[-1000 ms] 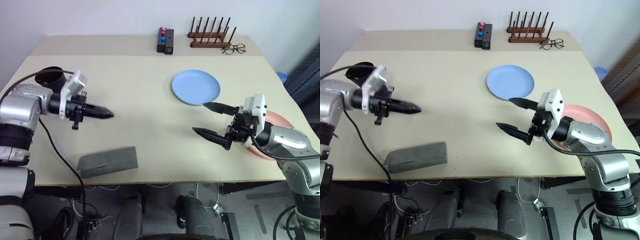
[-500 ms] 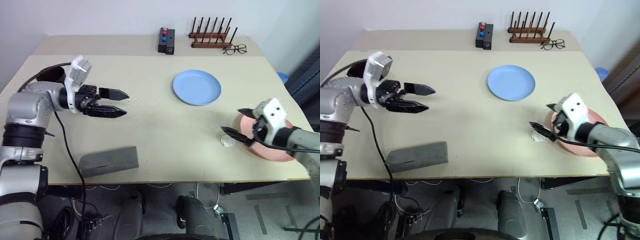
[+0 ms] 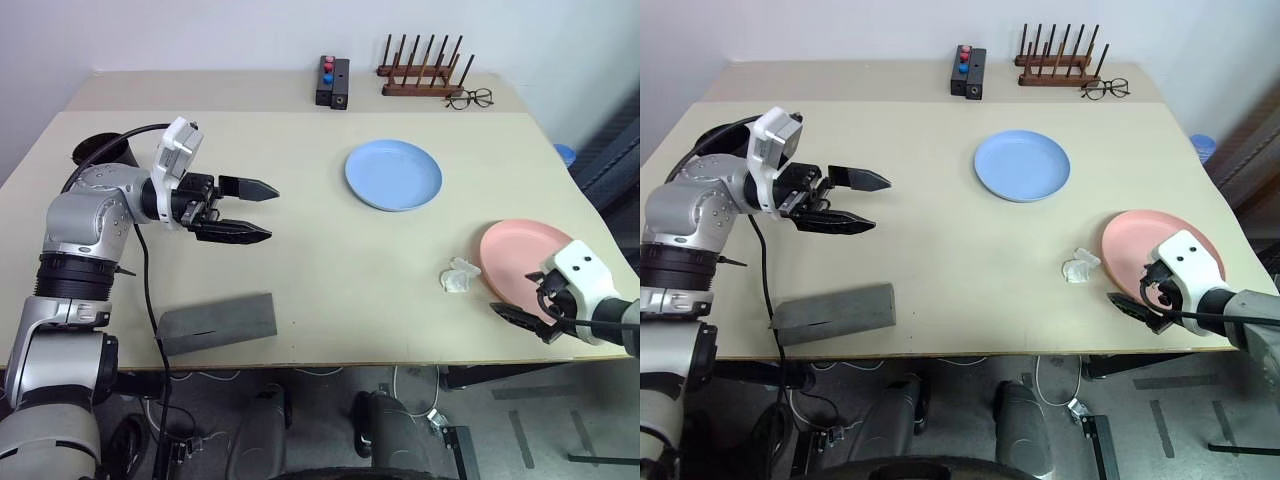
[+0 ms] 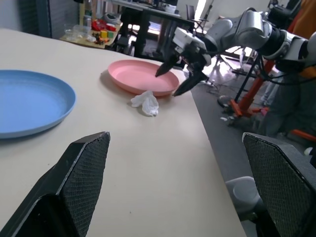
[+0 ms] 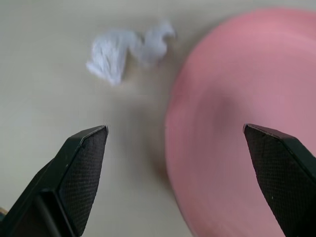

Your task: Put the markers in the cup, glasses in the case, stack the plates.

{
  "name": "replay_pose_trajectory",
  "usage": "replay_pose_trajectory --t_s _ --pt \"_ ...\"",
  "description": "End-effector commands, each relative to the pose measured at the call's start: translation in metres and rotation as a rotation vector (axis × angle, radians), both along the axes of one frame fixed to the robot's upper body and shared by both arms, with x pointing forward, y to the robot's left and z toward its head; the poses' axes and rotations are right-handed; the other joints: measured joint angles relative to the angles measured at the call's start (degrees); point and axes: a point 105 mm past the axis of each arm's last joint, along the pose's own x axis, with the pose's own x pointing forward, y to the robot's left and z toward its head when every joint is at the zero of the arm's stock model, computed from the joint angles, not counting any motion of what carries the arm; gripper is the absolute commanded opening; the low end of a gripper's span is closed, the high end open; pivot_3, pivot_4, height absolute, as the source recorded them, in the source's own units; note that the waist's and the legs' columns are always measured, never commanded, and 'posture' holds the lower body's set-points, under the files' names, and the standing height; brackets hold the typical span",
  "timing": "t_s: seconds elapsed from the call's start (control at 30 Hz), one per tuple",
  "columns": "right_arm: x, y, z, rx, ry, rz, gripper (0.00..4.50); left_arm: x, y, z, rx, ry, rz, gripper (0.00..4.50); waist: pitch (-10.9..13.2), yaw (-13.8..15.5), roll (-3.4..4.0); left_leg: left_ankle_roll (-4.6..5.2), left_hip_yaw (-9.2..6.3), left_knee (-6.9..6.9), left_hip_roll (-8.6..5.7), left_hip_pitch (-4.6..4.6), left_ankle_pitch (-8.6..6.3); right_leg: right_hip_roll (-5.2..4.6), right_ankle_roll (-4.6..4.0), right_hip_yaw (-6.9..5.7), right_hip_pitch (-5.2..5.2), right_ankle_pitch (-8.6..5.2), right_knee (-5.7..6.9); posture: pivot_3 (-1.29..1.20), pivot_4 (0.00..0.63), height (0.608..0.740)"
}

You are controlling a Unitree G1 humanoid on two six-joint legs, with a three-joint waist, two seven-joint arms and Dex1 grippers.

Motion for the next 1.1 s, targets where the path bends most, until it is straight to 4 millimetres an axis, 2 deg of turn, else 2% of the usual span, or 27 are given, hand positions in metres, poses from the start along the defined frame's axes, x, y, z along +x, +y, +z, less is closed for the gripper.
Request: replay_pose_trajectory --t_s 0.03,0.07,0.27,0.37,0.43,0.5,0.57,0.6,0.67,0.73,0.8,0.93,1.1 --pt "0.003 -0.004 -0.005 0.006 0.027 -0.037 3.57 -0.005 0.001 0.009 -0.002 -0.054 -0.014 4.5 0.0 0.0 0.0 0.0 0.0 0.02 0.0 0.0 0.0 0.0 0.0 0.0 0.01 0.0 0.0 0.0 0.15 0.74" --pt "0.004 -0.005 -0.007 -0.009 0.038 -0.035 3.16 -0.005 0.001 0.009 -0.001 -0.056 -0.011 4.5 0.0 0.0 0.0 0.0 0.0 0.02 0.0 0.01 0.0 0.0 0.0 0.0 0.01 0.0 0.0 0.0 0.15 0.74" --pt "0.009 -0.011 -0.014 -0.057 0.065 -0.042 0.06 -0.007 0.004 0.009 -0.002 -0.062 0.003 4.5 0.0 -0.1 -0.02 0.0 -0.01 0.0 0.0 0.01 0.0 0.0 0.0 -0.01 0.01 0.0 0.0 0.0 0.15 0.74" --pt "0.013 -0.013 -0.015 -0.072 0.063 -0.039 0.02 -0.008 0.006 0.008 -0.004 -0.062 0.013 4.5 0.0 0.0 -0.05 0.0 -0.01 0.02 0.01 0.04 0.0 0.0 0.0 -0.01 0.04 0.0 0.0 0.0 0.15 0.74" --pt "0.021 -0.017 -0.006 -0.086 0.024 -0.052 0.02 -0.009 0.007 0.008 -0.009 -0.065 0.026 4.5 0.0 0.1 -0.04 0.0 -0.01 0.02 0.0 0.02 0.0 -0.01 0.0 0.0 0.04 0.0 0.0 0.0 0.15 0.74" --pt "0.033 -0.024 0.009 -0.106 -0.048 -0.081 0.02 -0.007 0.008 0.009 -0.018 -0.073 0.044 4.5 0.0 -0.1 -0.05 0.0 -0.01 0.04 0.0 0.02 0.0 -0.01 0.0 0.0 0.04 0.01 -0.01 0.0 0.15 0.74" --pt "0.055 -0.027 0.037 -0.082 -0.192 -0.128 0.02 -0.004 0.009 0.011 -0.031 -0.088 0.063 4.5 0.0 -0.2 -0.04 0.0 0.0 0.06 0.0 0.02 0.0 -0.01 0.03 0.01 0.04 0.05 -0.02 0.0 0.15 0.74" --pt "0.066 -0.024 0.052 -0.056 -0.263 -0.13 0.02 -0.002 0.01 0.013 -0.041 -0.1 0.077 4.5 0.0 -0.4 -0.03 0.0 0.0 0.06 0.0 0.04 0.0 -0.01 0.02 0.0 0.04 0.07 -0.02 0.0 0.15 0.74" --pt "0.076 -0.02 0.065 -0.027 -0.324 -0.125 0.02 0.001 0.01 0.014 -0.051 -0.112 0.092 4.5 0.0 -0.4 0.01 0.0 0.01 0.02 0.01 0.05 0.0 0.0 0.01 0.0 0.02 0.08 -0.01 0.0 0.15 0.74" --pt "0.091 -0.006 0.078 0.006 -0.394 -0.089 0.02 0.007 0.011 0.017 -0.073 -0.132 0.134 4.5 0.0 -0.3 0.01 0.0 0.0 -0.08 0.01 0.05 0.0 0.02 0.03 0.0 0.0 0.07 -0.01 0.0 0.15 0.74" --pt "0.109 0.021 0.089 0.036 -0.462 -0.002 0.02 0.019 0.015 0.02 -0.094 -0.188 0.22 4.5 0.0 -0.4 0.01 0.0 0.0 -0.12 0.01 0.03 0.0 0.03 0.16 0.0 -0.03 0.12 -0.02 0.0 0.15 0.74" --pt "0.141 0.064 0.094 0.078 -0.523 0.108 0.02 0.034 0.024 0.019 -0.097 -0.257 0.351 4.5 0.0 -1.3 0.02 0.0 0.01 -0.05 0.01 0.04 0.02 0.04 0.24 0.0 -0.02 0.18 0.02 0.0 0.15 0.74" --pt "0.164 0.109 0.093 0.102 -0.551 0.235 0.02 0.036 0.029 0.019 -0.105 -0.29 0.442 4.5 0.0 -1.4 0.03 0.0 0.01 -0.1 -0.02 -0.06 0.02 0.04 0.31 0.0 -0.04 0.19 -0.03 0.0 0.15 0.74"
